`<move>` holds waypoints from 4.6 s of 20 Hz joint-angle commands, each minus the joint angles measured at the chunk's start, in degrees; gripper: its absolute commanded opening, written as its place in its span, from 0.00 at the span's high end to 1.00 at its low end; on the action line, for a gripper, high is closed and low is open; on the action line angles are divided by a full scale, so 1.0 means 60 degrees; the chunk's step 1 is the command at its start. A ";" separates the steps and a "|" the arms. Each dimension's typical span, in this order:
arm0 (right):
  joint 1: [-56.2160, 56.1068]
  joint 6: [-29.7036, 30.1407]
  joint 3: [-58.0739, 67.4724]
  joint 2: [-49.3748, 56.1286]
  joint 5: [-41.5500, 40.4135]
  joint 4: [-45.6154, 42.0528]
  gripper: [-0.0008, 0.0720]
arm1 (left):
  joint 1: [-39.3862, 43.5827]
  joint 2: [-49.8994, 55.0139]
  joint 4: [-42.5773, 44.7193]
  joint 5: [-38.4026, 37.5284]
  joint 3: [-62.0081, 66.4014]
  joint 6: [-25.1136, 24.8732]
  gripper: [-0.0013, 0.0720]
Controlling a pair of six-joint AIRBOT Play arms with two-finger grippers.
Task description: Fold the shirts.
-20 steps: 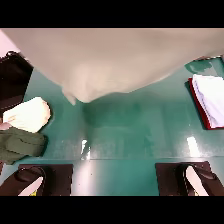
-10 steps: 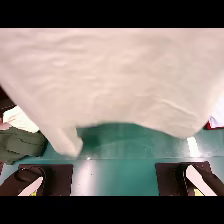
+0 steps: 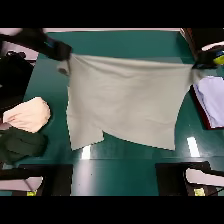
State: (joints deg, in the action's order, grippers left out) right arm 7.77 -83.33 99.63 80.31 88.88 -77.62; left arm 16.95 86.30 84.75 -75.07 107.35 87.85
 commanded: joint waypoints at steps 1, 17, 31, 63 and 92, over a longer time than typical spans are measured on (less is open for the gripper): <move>-0.0346 -0.0280 -0.0288 0.1344 -0.0747 -0.0302 0.97 | -0.0189 0.1880 -0.0131 0.0710 -0.0124 -0.0047 0.94; 0.0342 0.0718 -0.2929 -0.1534 -0.1064 0.2302 0.57 | -0.3683 -0.2335 -0.2353 0.1614 -0.7333 -0.0146 0.33; 0.0313 0.0925 -0.3792 -0.2313 -0.0656 0.2084 0.57 | -0.2714 -0.2532 -0.4761 0.4167 -1.0768 -0.0634 0.67; 0.2463 0.1410 -0.2470 -0.6251 -0.2204 0.3661 0.97 | -0.2685 -0.8189 -0.3810 0.1902 -0.2597 -0.0138 0.95; 0.0426 0.0033 0.0557 0.2699 -0.0313 0.0514 0.97 | -0.2685 0.1239 -0.3486 0.1996 -0.2397 -0.0455 0.95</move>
State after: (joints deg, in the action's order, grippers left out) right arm 11.14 -82.39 98.72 89.95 88.05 -73.49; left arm 0.86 88.99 65.43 -69.10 93.51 86.76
